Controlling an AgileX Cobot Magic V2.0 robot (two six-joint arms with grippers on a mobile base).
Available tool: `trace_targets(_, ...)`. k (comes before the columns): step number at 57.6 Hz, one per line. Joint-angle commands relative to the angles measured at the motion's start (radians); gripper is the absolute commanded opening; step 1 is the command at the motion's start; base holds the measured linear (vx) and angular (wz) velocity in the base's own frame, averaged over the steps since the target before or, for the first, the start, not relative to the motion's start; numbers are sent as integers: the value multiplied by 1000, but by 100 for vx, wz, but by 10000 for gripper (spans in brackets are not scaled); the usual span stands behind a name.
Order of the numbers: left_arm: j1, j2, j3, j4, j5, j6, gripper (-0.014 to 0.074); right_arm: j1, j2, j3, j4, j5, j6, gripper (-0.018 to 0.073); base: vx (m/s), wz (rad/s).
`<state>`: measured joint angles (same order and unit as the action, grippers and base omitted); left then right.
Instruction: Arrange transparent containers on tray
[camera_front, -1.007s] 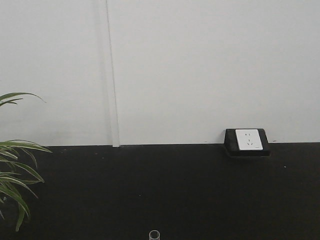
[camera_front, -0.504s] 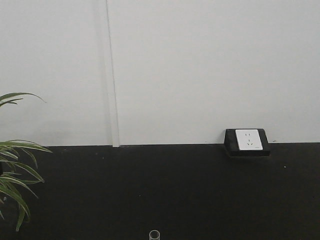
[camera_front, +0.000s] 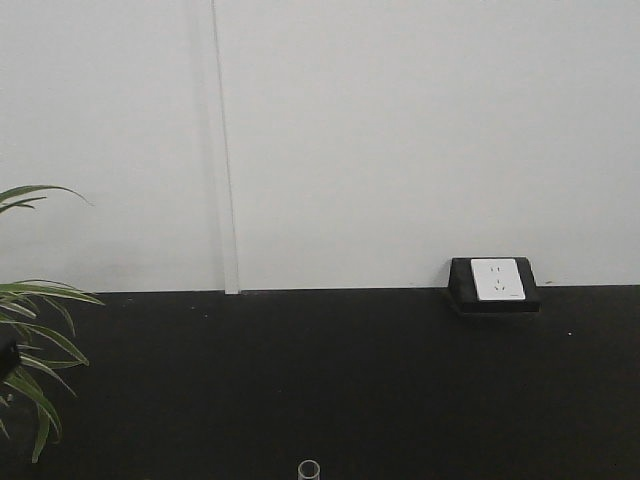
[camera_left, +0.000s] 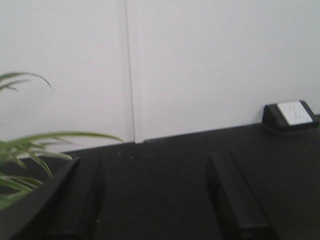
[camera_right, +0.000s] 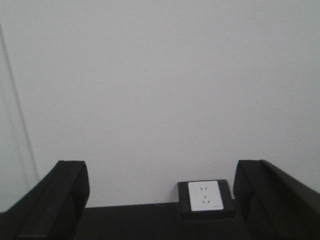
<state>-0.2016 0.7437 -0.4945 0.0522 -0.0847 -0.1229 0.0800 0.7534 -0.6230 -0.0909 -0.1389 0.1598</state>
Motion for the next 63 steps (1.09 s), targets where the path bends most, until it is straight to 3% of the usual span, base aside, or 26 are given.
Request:
trace_targets(1, -34, -4, 77, 34, -137, -12, 514, 70, 5, 55, -61, -144, -6, 574, 0, 0)
trace_targets(15, -124, 5, 287, 155, -394, -20, 471, 242, 6, 240, -137, -344, -5, 519, 0, 0)
trace_targets(29, -146, 161, 306, 281, -591, -41, 470, 269, 8, 255, -150, -354, -6, 519, 0, 0)
trace_targets(45, -145, 413, 259, 233, -782, 10, 470, 269, 8, 255, -150, -352, -10, 519, 0, 0)
trace_targets(55, -145, 526, 220, 175, -805, 22, 470, 269, 8, 255, -150, -352, -10, 519, 0, 0)
trace_targets(63, -145, 598, 221, 177, -826, 22, 470, 269, 8, 255, -150, -352, -10, 519, 0, 0)
